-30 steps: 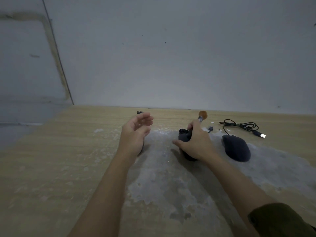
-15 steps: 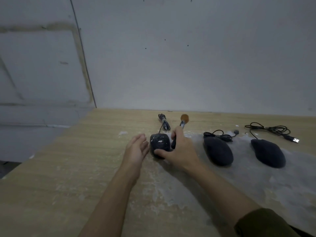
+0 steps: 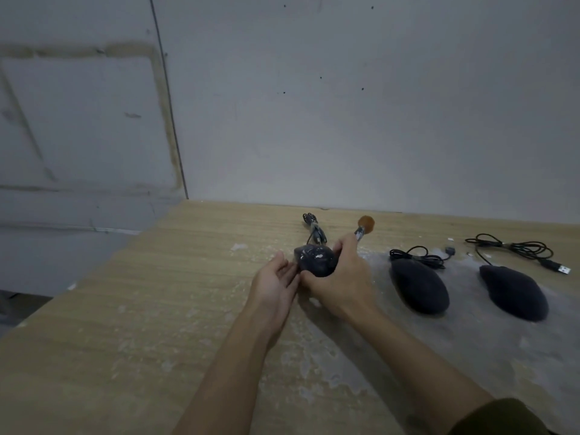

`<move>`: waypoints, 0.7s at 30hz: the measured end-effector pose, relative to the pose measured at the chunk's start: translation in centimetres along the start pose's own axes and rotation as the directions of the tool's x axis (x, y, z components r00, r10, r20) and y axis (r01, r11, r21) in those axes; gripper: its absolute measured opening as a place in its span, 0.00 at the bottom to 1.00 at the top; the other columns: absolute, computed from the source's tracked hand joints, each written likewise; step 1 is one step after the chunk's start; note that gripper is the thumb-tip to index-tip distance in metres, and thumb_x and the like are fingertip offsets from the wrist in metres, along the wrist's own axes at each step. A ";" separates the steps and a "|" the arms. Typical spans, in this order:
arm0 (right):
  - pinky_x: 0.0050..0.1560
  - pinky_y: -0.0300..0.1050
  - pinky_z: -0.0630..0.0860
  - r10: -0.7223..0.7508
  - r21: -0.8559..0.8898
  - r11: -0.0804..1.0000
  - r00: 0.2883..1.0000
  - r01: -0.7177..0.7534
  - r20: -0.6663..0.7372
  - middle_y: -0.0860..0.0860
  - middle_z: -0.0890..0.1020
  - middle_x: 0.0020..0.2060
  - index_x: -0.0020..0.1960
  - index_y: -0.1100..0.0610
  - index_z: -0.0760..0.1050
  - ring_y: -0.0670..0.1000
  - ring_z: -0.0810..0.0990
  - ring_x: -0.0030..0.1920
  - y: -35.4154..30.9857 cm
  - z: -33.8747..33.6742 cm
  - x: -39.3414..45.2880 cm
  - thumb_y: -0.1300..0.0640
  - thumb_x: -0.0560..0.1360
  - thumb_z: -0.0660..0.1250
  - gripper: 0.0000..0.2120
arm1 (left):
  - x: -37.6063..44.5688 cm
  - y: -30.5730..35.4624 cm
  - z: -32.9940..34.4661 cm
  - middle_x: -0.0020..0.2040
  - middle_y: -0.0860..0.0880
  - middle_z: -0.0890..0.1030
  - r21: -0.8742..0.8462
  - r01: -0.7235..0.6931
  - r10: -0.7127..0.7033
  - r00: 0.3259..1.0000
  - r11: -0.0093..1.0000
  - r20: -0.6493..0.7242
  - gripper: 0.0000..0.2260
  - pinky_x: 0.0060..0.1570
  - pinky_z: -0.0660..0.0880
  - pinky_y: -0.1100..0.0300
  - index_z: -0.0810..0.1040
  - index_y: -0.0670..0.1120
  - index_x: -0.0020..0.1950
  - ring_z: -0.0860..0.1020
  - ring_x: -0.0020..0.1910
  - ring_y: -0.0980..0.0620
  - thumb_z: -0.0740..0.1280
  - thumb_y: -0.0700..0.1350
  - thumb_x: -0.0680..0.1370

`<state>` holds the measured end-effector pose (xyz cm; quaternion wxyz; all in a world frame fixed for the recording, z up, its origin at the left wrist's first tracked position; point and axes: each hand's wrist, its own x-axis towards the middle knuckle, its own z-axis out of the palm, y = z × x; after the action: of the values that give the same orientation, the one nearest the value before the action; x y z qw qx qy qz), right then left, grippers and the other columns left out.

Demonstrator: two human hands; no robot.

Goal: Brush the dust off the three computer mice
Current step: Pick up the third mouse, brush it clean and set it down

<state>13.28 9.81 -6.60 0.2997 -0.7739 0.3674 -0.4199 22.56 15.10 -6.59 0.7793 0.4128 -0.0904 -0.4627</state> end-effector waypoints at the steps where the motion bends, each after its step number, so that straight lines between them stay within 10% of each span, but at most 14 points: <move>1: 0.29 0.33 0.68 -0.001 0.022 1.000 1.000 0.002 -0.016 0.46 0.73 0.33 0.46 0.56 0.61 0.46 0.72 0.32 -0.1 -0.3 -0.1 0.57 0.63 0.73 0.22 | 0.1 0.0 -0.1 0.67 0.35 0.68 -0.024 0.015 -0.015 1.000 1.000 0.006 0.21 0.64 0.66 0.53 0.59 0.30 0.69 0.68 0.68 0.42 0.54 0.43 0.81; 8: 0.30 0.28 0.67 -0.070 0.074 0.995 0.997 0.072 -0.034 0.46 0.71 0.32 0.46 0.58 0.61 0.41 0.69 0.31 -1.3 -1.6 -1.2 0.56 0.63 0.76 0.24 | -1.1 0.0 -0.3 0.49 0.37 0.79 0.033 0.080 -0.085 0.975 0.996 0.205 0.15 0.44 0.79 0.58 0.72 0.32 0.61 0.78 0.44 0.46 0.56 0.36 0.78; 16: 0.49 0.42 0.77 -0.159 0.222 0.964 0.987 0.147 0.037 0.48 0.79 0.43 0.47 0.49 0.66 0.48 0.79 0.44 -1.3 -4.4 -0.6 0.65 0.71 0.67 0.14 | -1.2 0.1 -0.8 0.56 0.34 0.78 0.045 -0.030 0.020 0.976 0.999 0.216 0.17 0.42 0.80 0.48 0.70 0.37 0.64 0.78 0.54 0.39 0.59 0.32 0.76; 21: 0.24 0.38 0.71 -0.195 0.515 0.841 0.981 0.163 0.007 0.54 0.76 0.27 0.57 0.53 0.74 0.50 0.73 0.23 -3.5 -7.0 -0.4 0.52 0.75 0.60 0.13 | -1.5 0.4 -1.0 0.56 0.38 0.79 0.105 -0.074 0.047 0.970 0.992 0.238 0.16 0.43 0.80 0.49 0.71 0.41 0.63 0.77 0.58 0.40 0.59 0.31 0.76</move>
<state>8.15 11.01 -0.83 0.4648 -0.7093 0.1596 -0.5054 22.50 16.96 -6.52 0.7523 0.3956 -0.2207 -0.4784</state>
